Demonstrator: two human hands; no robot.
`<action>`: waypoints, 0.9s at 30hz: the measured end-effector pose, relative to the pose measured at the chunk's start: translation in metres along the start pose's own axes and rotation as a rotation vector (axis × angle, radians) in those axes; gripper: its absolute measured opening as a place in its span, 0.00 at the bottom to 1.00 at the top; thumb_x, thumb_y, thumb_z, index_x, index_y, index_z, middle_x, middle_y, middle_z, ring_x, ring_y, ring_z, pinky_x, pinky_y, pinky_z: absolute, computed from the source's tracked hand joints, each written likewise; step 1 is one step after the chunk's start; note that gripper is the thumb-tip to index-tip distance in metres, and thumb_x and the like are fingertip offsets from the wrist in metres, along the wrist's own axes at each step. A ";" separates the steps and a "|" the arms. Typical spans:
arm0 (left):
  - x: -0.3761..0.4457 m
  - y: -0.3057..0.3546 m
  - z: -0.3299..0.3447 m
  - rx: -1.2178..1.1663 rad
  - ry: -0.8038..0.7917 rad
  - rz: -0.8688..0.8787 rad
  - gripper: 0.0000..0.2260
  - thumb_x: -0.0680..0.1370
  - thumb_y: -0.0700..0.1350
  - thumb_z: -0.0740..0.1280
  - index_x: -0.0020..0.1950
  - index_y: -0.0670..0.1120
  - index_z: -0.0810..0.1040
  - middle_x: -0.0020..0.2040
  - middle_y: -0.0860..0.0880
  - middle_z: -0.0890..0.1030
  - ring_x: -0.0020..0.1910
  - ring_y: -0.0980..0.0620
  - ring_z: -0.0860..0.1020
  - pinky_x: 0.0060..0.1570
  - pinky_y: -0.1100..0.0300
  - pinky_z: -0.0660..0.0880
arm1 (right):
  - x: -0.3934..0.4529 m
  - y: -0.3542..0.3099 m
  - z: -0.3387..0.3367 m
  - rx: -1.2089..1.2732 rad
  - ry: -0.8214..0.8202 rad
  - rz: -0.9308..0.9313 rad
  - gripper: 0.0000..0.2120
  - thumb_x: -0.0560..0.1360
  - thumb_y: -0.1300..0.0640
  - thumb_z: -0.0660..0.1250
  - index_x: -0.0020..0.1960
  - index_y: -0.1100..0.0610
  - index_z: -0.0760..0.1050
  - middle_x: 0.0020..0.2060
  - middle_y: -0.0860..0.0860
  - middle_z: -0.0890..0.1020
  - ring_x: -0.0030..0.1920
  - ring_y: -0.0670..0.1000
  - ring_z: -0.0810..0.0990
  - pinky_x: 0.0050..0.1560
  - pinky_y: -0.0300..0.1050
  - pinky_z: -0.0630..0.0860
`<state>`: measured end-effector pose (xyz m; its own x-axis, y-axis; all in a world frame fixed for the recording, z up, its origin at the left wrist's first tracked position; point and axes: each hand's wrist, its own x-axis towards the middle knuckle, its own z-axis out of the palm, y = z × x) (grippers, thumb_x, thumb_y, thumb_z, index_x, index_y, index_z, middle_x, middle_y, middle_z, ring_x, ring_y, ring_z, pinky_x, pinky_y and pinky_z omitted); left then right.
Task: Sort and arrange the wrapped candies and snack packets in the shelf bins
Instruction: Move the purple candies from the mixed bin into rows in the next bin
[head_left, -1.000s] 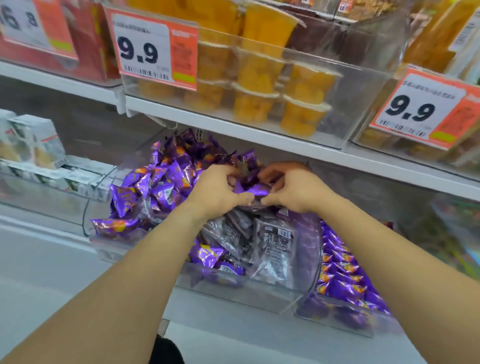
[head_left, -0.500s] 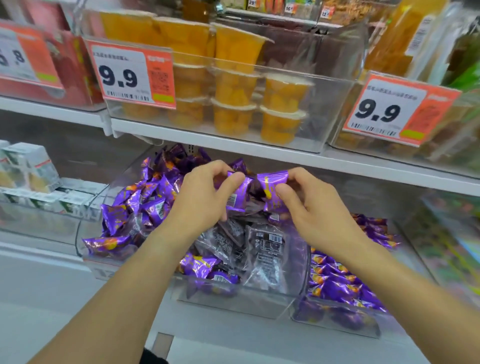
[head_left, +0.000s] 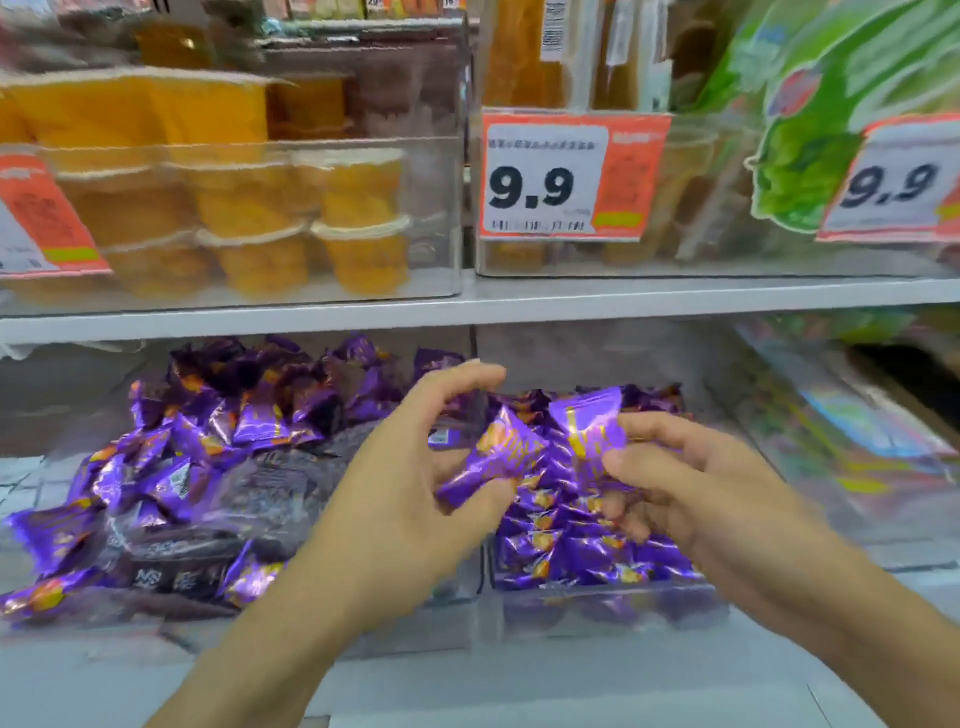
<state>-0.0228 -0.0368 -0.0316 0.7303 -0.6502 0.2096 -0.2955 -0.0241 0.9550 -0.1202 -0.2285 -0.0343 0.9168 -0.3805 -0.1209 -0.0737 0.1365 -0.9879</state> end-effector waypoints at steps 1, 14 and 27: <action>0.002 -0.001 0.008 -0.031 0.001 -0.030 0.26 0.73 0.29 0.72 0.64 0.52 0.72 0.53 0.54 0.83 0.48 0.47 0.85 0.47 0.59 0.81 | -0.002 0.000 -0.005 0.035 -0.008 -0.001 0.13 0.67 0.63 0.78 0.49 0.59 0.79 0.34 0.57 0.80 0.34 0.57 0.77 0.30 0.45 0.71; 0.037 -0.001 0.084 -0.449 -0.081 -0.430 0.12 0.66 0.35 0.70 0.45 0.43 0.87 0.40 0.39 0.84 0.35 0.48 0.80 0.28 0.62 0.75 | -0.011 0.001 -0.062 -0.066 0.007 -0.191 0.18 0.68 0.68 0.77 0.54 0.54 0.82 0.45 0.56 0.86 0.44 0.56 0.85 0.46 0.48 0.82; 0.043 -0.005 0.097 -0.564 -0.041 -0.484 0.18 0.70 0.41 0.69 0.51 0.27 0.78 0.43 0.33 0.81 0.33 0.46 0.82 0.31 0.61 0.78 | -0.010 0.003 -0.091 0.024 0.082 -0.447 0.12 0.58 0.63 0.77 0.41 0.55 0.85 0.46 0.53 0.85 0.48 0.50 0.84 0.47 0.40 0.80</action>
<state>-0.0501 -0.1380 -0.0474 0.6720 -0.6936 -0.2595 0.4226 0.0714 0.9035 -0.1653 -0.3076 -0.0452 0.8223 -0.4782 0.3083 0.3319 -0.0370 -0.9426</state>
